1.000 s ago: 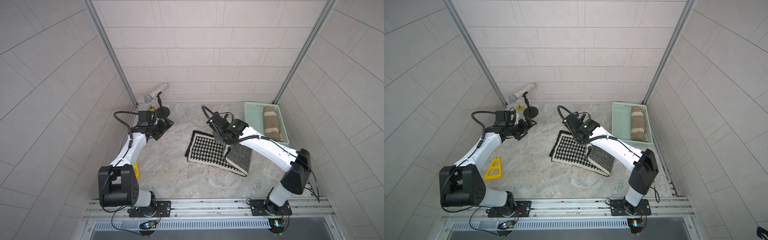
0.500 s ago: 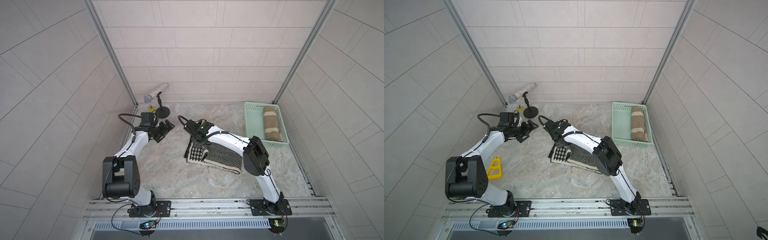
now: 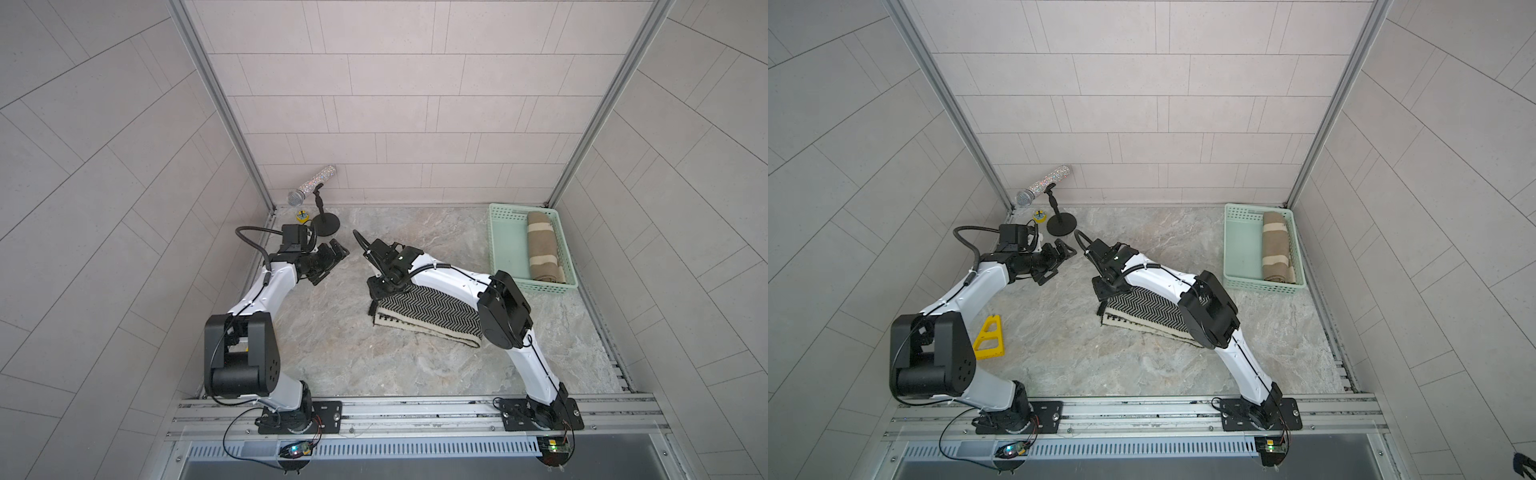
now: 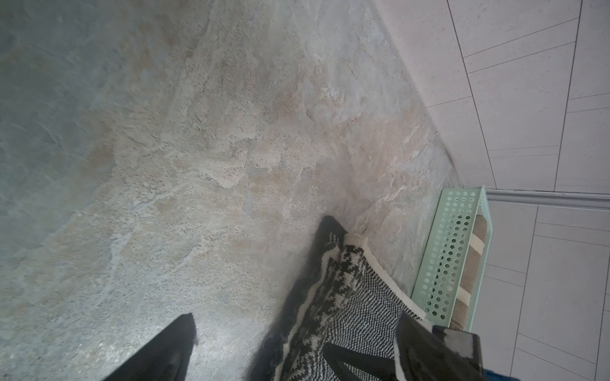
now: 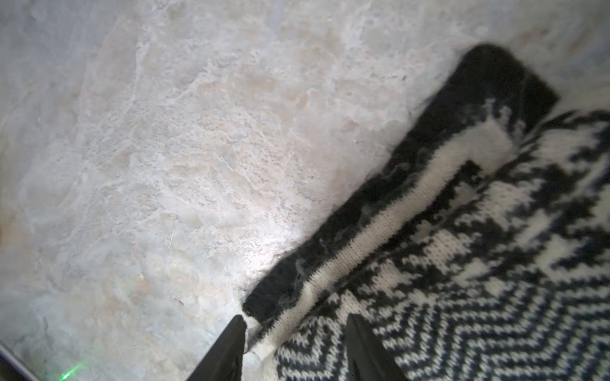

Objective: Roll up the scarf and place it into the basket
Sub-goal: Fold the scarf at the center of the board, then adjust the scarf at the center of the board.

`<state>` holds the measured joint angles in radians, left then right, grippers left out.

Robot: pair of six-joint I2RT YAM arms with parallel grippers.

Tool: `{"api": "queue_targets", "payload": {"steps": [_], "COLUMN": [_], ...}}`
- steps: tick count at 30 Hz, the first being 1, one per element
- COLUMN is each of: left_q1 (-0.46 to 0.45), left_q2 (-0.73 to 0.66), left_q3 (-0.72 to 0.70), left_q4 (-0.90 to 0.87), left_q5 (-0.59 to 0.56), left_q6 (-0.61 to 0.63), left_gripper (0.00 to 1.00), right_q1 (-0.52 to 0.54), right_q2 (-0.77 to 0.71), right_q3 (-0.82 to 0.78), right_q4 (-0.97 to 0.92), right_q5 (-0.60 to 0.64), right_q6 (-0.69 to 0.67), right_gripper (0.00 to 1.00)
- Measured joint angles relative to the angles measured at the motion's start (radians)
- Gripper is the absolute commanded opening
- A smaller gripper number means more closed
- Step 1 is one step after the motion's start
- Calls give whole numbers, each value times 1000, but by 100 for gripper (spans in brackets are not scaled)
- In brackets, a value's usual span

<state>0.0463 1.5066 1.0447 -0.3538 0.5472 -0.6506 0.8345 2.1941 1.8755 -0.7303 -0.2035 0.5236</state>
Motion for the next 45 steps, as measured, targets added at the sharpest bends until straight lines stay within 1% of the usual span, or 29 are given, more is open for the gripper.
{"api": "queue_targets", "payload": {"steps": [3, 4, 6, 7, 9, 10, 12, 15, 17, 18, 21, 25, 29, 32, 36, 39, 43, 45], "left_q1": [-17, -28, -74, -104, -195, -236, -351, -503, -566, -582, -587, -564, -509, -457, -408, -380, -363, -363], "left_q2": [-22, -31, -54, -63, -80, -84, -83, -58, -20, 5, 81, 159, 200, 237, 295, 340, 338, 306], "left_q3": [-2, -3, -9, -13, -23, -29, -45, -80, -105, -118, -152, -159, -151, -117, -31, 49, 106, 104], "left_q4": [-2, -2, -3, -2, 2, 4, 22, 72, 113, 136, 182, 181, 179, 178, 172, 167, 191, 211], "left_q5": [-10, -12, -21, -27, -34, -34, -39, -40, -30, -26, -31, -73, -103, -104, -119, -126, -119, -106], "left_q6": [4, 6, 11, 11, 17, 15, 7, -14, -35, -48, -72, -71, -51, -32, -1, 29, 84, 111], "left_gripper": [93, 88, 70, 65, 57, 55, 48, 46, 43, 40, 37, 35, 34, 34, 35, 39, 51, 52], "right_q1": [-28, -43, -93, -122, -200, -240, -335, -443, -483, -492, -494, -492, -471, -412, -309, -222, -151, -143], "right_q2": [-111, -155, -289, -351, -495, -553, -660, -744, -762, -764, -765, -762, -746, -737, -743, -753, -757, -766], "right_q3": [-114, -154, -264, -314, -434, -486, -601, -745, -814, -841, -892, -959, -1050, -1104, -1144, -1165, -1173, -1169], "right_q4": [27, 34, 50, 58, 79, 83, 90, 85, 70, 63, 46, 61, 99, 138, 210, 274, 338, 355], "right_q5": [-14, -11, 5, 13, 35, 46, 66, 81, 89, 94, 103, 105, 92, 80, 75, 66, 30, 13], "right_q6": [-1, -2, -1, 0, 1, 0, -3, -19, -35, -43, -56, -56, -31, 11, 95, 174, 255, 275], "right_gripper": [52, 52, 52, 52, 49, 47, 43, 42, 41, 40, 36, 28, 25, 22, 23, 25, 35, 39]}}
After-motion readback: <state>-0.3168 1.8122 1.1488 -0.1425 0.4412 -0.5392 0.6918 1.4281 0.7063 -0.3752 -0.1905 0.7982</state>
